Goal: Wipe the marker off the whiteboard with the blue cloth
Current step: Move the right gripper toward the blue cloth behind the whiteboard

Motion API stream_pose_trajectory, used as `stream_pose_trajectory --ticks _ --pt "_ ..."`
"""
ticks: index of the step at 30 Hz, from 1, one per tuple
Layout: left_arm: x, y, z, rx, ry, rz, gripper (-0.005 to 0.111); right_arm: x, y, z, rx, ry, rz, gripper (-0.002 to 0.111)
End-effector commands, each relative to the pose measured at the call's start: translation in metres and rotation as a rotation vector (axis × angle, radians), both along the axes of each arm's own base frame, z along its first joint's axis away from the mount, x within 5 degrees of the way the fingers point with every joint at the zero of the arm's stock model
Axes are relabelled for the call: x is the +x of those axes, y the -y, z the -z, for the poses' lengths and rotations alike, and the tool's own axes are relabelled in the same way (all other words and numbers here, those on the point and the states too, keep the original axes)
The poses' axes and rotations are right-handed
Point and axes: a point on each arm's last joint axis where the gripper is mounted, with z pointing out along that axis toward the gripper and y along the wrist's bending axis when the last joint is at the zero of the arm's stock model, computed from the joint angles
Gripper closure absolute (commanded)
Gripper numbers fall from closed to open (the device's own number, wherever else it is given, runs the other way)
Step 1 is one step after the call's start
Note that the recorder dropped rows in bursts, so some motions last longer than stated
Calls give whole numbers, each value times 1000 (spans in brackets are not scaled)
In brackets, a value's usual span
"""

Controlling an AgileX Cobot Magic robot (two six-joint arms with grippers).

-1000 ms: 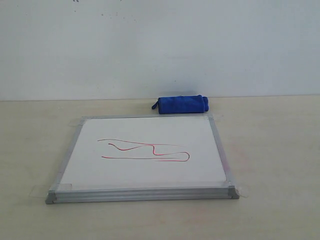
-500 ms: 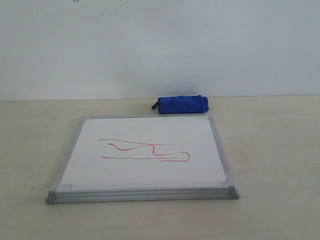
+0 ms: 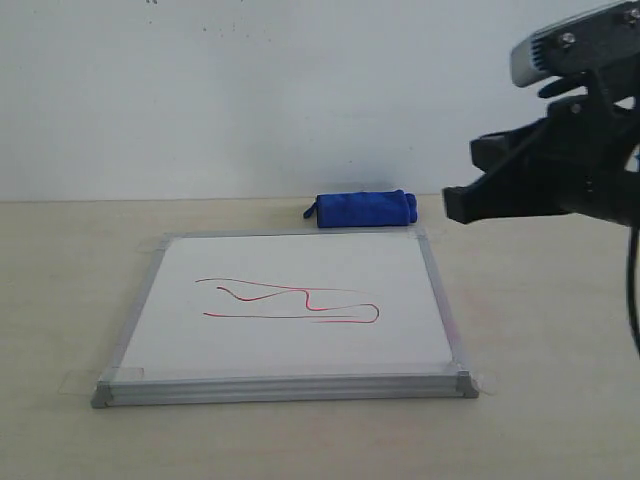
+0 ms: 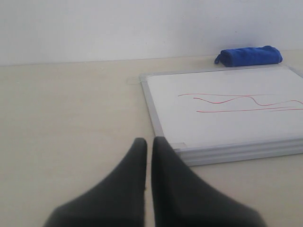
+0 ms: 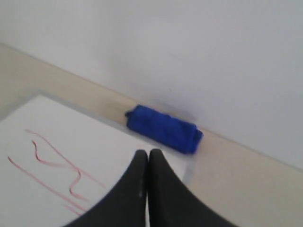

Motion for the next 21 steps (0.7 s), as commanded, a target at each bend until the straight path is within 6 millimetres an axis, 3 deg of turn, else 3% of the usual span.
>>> stream_pose_trajectory --ticks 1,5,9,13,18,21 --pt "0 0 -2 3 19 -2 103 14 -22 5 76 123 -32 108" --pt "0 0 -2 3 19 -2 103 32 -32 29 25 34 -35 108" --pt "0 0 -2 3 19 -2 103 53 -44 39 -126 -91 -79 108" --pt "0 0 -2 3 19 -2 103 82 -39 23 -148 -188 -39 108" --pt "0 0 -2 3 19 -2 103 111 -13 4 -200 -251 25 108" --pt "0 0 -2 3 19 -2 103 121 -5 4 -503 -320 -108 108"
